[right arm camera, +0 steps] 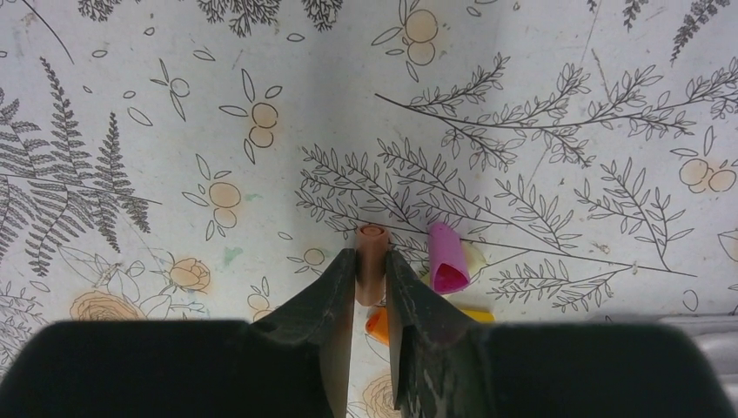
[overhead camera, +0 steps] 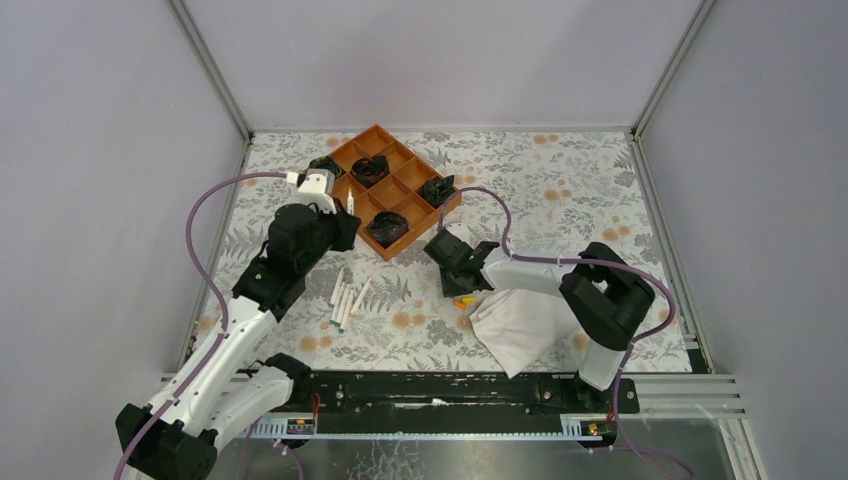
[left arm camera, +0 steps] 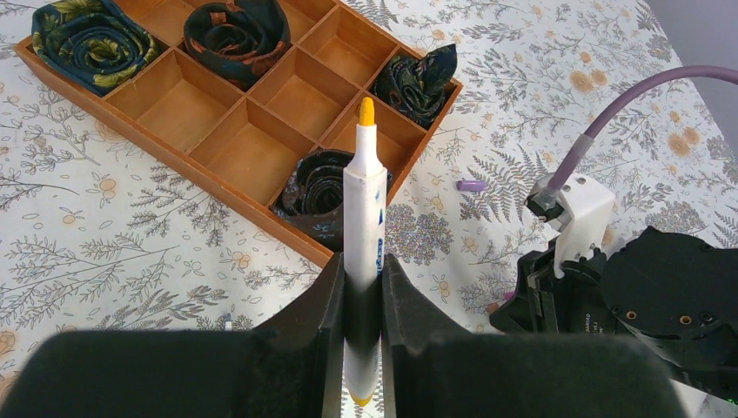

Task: Insert the pens into the pen caps
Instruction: Insert the pen cap onto the pen.

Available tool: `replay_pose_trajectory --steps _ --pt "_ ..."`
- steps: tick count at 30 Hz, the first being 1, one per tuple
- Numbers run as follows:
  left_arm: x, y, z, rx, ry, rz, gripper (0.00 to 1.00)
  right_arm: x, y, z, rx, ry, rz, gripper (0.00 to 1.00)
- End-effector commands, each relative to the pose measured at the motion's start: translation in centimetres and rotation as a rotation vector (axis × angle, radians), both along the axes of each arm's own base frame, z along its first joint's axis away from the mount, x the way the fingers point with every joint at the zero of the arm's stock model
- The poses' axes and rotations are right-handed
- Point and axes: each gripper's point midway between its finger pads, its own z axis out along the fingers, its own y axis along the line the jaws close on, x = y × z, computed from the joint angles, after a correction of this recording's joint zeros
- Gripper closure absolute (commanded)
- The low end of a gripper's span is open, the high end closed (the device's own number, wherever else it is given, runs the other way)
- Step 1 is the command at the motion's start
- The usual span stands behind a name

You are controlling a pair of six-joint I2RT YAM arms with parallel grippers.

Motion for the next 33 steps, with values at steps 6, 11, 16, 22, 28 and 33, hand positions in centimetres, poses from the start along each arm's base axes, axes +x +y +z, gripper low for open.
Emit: replay_pose_trajectory --steps 6,11,16,22,28,33 --pt "0.2 0.1 0.6 -0.025 -0.027 0.01 1.0 0.0 -0.5 -0.2 -0.078 -0.025 0.003 0.94" --pt "-0.2 -0.7 0.6 -0.053 -0.018 -0.024 1.0 0.2 0.4 3.1 0.015 -0.073 0.013 1.0" --pt "-1.3 -3.2 2.0 -0.149 -0.056 -0.161 1.0 0.8 1.7 9.1 0.16 -0.17 0.038 1.0" --pt "-5.4 -8.7 3.8 -0.285 -0.101 -0.566 1.0 1.3 3.2 17.0 0.347 -0.288 0.067 1.0" --pt "-8.0 -10.4 4.5 -0.36 -0.107 -0.744 1.0 1.4 4.1 25.9 0.582 -0.453 0.079 1.0" --pt "-9.1 -10.9 4.7 -0.378 -0.106 -0.814 1.0 1.2 3.5 30.3 0.722 -0.565 0.063 1.0"
